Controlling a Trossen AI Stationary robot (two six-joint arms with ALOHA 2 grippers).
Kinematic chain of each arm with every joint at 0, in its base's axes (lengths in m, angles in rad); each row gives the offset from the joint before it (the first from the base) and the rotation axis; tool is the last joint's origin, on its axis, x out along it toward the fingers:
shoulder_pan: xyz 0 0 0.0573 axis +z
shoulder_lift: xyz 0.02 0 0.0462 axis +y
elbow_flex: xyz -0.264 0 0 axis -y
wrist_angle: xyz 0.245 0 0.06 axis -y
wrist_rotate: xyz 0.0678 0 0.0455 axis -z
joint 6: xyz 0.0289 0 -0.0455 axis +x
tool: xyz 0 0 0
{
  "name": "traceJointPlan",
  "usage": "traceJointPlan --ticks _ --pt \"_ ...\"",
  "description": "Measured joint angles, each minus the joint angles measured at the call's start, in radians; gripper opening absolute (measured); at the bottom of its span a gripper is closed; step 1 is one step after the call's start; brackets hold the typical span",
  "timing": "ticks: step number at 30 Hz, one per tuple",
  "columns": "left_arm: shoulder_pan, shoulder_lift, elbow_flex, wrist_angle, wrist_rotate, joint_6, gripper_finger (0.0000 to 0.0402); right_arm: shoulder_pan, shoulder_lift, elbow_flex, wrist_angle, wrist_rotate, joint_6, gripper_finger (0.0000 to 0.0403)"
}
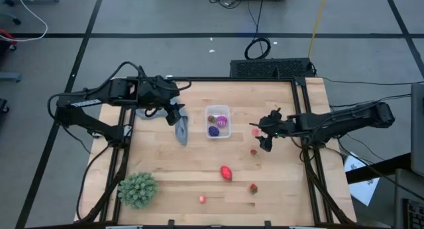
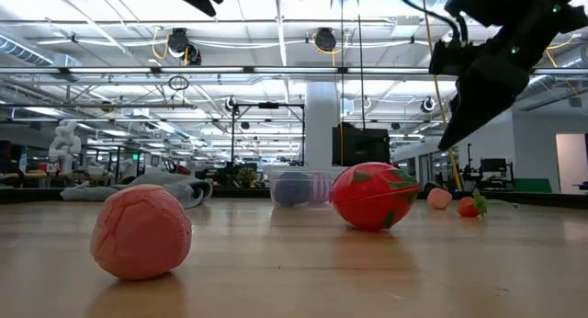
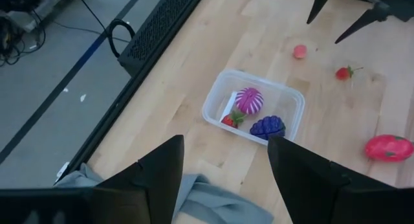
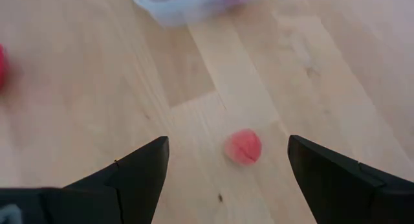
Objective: Pick and placing Produce into tupperware
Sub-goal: Put the top pink peach into the transparent bin
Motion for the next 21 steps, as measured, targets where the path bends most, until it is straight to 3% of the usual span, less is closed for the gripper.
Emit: traceJointPlan --ticks 16,21 --pt "0.000 0.000 0.000 -0.005 0.000 0.001 0.0230 -0.045 0.160 0.000 0.008 -0.002 -0.011 0.0309" --pt "0.000 0.000 0.000 -0.004 0.000 0.003 0.0230 -0.051 0.199 0.000 0.053 -0.052 -0.024 0.0309"
